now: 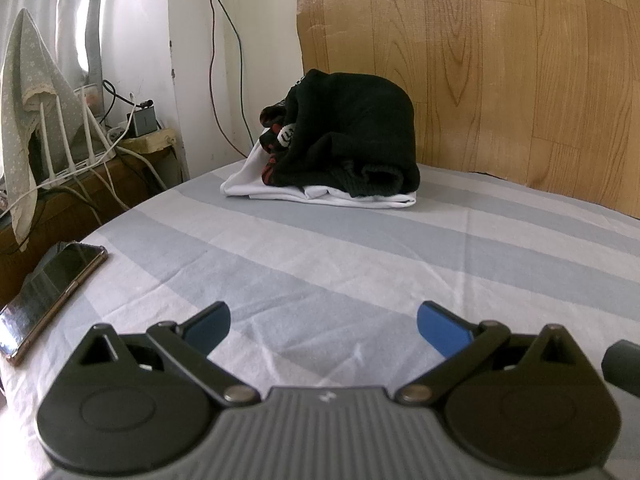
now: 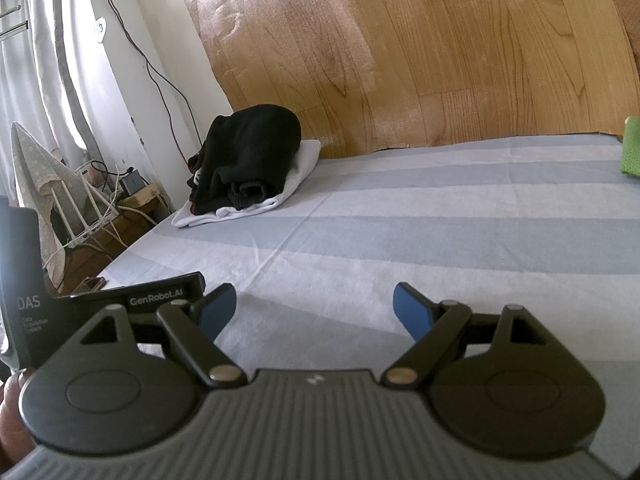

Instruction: Fold small clothes

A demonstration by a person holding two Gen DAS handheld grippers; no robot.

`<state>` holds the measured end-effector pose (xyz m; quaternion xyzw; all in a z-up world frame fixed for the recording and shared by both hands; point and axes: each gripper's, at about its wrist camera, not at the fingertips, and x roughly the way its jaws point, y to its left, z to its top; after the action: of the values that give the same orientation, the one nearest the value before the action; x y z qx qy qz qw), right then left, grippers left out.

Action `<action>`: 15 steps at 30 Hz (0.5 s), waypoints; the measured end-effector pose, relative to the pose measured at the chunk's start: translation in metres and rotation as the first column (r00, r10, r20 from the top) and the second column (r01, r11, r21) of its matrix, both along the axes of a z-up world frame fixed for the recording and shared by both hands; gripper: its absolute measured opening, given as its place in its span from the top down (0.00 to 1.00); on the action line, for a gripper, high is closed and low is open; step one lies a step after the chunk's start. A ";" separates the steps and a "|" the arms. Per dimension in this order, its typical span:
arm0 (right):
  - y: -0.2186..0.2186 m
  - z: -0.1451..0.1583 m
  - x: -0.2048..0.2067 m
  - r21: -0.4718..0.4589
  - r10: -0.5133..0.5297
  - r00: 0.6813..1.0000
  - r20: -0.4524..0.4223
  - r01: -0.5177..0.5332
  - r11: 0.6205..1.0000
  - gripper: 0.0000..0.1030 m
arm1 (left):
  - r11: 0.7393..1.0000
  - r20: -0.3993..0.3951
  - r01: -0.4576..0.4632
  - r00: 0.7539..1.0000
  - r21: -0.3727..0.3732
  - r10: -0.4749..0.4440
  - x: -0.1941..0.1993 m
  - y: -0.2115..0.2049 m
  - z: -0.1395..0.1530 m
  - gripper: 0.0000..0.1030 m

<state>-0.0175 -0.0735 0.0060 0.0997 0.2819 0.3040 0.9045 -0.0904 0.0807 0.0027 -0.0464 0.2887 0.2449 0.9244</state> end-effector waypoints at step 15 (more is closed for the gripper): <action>0.000 0.002 0.002 -0.006 -0.010 1.000 0.000 0.010 1.000 0.15 | 1.000 0.000 0.001 1.000 0.000 -0.001 0.000 0.000 0.000 0.00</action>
<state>-0.0158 -0.0735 0.0080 0.0986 0.2822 0.2984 0.9064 -0.0905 0.0808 0.0027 -0.0462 0.2887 0.2446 0.9245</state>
